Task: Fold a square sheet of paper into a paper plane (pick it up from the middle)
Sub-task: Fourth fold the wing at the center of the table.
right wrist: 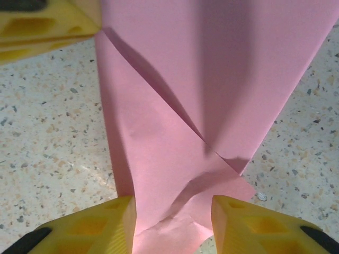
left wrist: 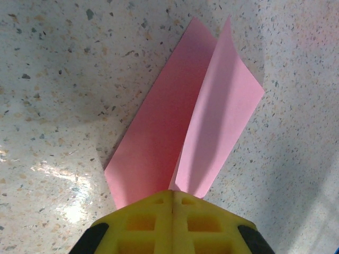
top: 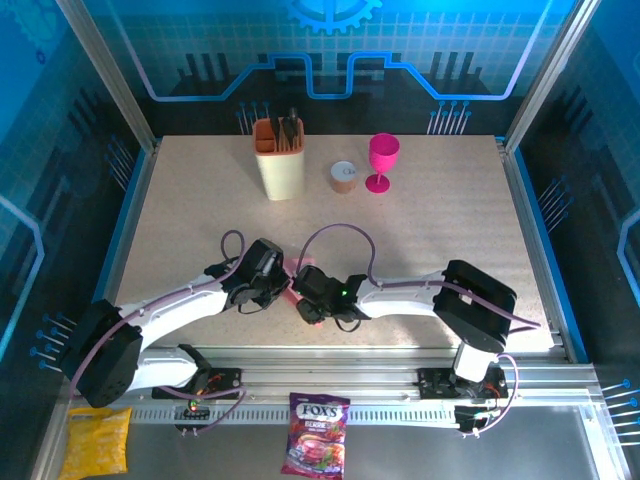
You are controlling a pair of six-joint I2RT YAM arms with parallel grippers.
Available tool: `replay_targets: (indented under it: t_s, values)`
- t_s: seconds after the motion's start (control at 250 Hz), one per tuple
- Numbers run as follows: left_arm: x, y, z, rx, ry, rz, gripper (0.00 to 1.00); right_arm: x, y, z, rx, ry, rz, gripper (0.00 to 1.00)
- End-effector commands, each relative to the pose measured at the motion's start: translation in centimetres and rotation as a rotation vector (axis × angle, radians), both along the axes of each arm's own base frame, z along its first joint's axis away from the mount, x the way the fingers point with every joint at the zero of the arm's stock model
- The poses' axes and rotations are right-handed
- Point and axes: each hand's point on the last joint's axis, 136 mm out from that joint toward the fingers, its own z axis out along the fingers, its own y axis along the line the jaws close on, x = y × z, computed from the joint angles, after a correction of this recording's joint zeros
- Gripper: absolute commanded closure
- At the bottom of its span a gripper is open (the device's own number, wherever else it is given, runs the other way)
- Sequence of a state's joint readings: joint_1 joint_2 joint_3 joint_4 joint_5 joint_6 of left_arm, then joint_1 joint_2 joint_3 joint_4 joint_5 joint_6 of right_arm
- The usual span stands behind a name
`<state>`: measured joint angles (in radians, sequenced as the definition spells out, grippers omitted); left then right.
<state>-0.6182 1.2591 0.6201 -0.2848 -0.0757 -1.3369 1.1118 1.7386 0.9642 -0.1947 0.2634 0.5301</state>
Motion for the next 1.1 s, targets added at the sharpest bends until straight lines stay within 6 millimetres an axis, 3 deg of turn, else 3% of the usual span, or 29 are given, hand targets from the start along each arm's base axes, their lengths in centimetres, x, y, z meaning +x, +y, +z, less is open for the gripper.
replay_targets:
  t_s: [0.0,0.18,0.32,0.491,0.999,1.099]
  values:
    - [0.4,-0.1,1.3,-0.004,-0.022,0.013,1.00,0.1,0.7,1.7,0.027,-0.033,-0.003,0.55]
    - [0.3,0.1,1.4,-0.001,-0.022,0.019,1.00,0.0,1.7,1.8,0.033,-0.033,0.005,0.53]
    - [0.3,0.1,1.6,-0.005,-0.027,0.026,1.00,0.0,2.0,0.6,0.010,-0.017,0.004,0.53]
    - [0.2,0.2,1.6,-0.003,-0.025,0.027,1.00,0.4,0.7,-1.0,-0.031,-0.013,-0.036,0.56]
    - [0.2,0.3,1.4,0.005,-0.021,0.030,1.00,0.4,-1.2,-1.8,-0.047,-0.003,-0.063,0.82]
    - [0.3,0.3,1.5,0.003,-0.024,0.030,1.00,0.7,-1.6,-2.1,-0.053,0.004,-0.075,0.93]
